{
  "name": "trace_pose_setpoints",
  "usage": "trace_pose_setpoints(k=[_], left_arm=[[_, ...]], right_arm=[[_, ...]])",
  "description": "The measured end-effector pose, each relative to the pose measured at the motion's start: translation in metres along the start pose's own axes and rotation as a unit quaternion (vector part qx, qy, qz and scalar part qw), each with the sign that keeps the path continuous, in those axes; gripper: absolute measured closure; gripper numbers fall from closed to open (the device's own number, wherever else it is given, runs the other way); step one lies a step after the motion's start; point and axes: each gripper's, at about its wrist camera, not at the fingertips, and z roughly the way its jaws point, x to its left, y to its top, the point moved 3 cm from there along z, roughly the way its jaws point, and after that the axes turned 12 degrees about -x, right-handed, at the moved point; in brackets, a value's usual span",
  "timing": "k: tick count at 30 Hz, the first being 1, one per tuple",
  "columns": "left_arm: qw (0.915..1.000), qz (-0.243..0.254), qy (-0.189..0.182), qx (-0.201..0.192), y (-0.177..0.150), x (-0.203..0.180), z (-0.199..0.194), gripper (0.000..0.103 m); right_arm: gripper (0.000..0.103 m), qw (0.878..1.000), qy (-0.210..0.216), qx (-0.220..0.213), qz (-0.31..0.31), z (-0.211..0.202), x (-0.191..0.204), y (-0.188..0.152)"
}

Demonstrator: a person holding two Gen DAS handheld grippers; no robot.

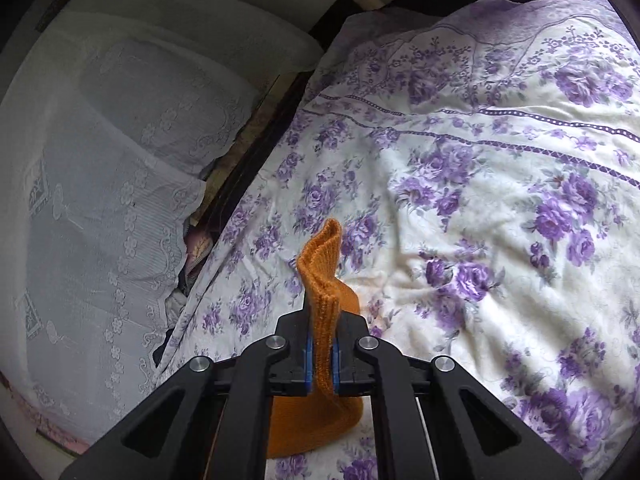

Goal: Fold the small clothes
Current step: 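Lift the held sleeve and lay it across the cardigan body, then release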

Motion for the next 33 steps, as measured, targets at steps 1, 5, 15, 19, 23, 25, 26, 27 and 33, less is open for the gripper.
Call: trace_pose_setpoints(k=[1,5,15,19,23,25,26,27,33], left_arm=[[0.9999,-0.014,0.006,-0.001,-0.006,0.015,-0.001,0.004],[0.9954,-0.093,0.023,-0.003,-0.039,0.072,0.008,0.004],[0.9921,-0.122,0.022,0.016,-0.038,0.08,0.024,0.005],[0.9898,-0.141,0.01,0.016,-0.04,0.086,0.022,0.005],[0.9905,-0.136,0.015,0.017,-0.04,0.083,0.023,0.005],[0.9904,-0.136,0.015,0.017,-0.04,0.083,0.023,0.005],[0.9902,-0.138,0.015,0.017,-0.04,0.084,0.024,0.005],[0.99,-0.139,0.014,0.018,-0.04,0.084,0.024,0.005],[0.9903,-0.137,0.015,0.017,-0.039,0.085,0.026,0.005]], right_arm=[[0.096,1.0,0.004,0.004,-0.005,0.0,0.003,-0.002],[0.096,0.999,0.02,0.015,-0.036,-0.003,0.021,-0.008],[0.096,0.993,0.039,0.034,-0.107,-0.01,0.082,-0.033],[0.096,0.99,0.047,0.04,-0.124,-0.01,0.108,-0.044],[0.096,0.987,0.06,0.04,-0.143,-0.011,0.136,-0.054],[0.096,0.985,0.069,0.042,-0.152,-0.011,0.15,-0.06],[0.096,0.984,0.072,0.041,-0.157,-0.012,0.157,-0.063],[0.096,0.983,0.077,0.041,-0.163,-0.012,0.163,-0.067],[0.096,0.976,0.102,0.05,-0.185,-0.014,0.195,-0.089]])
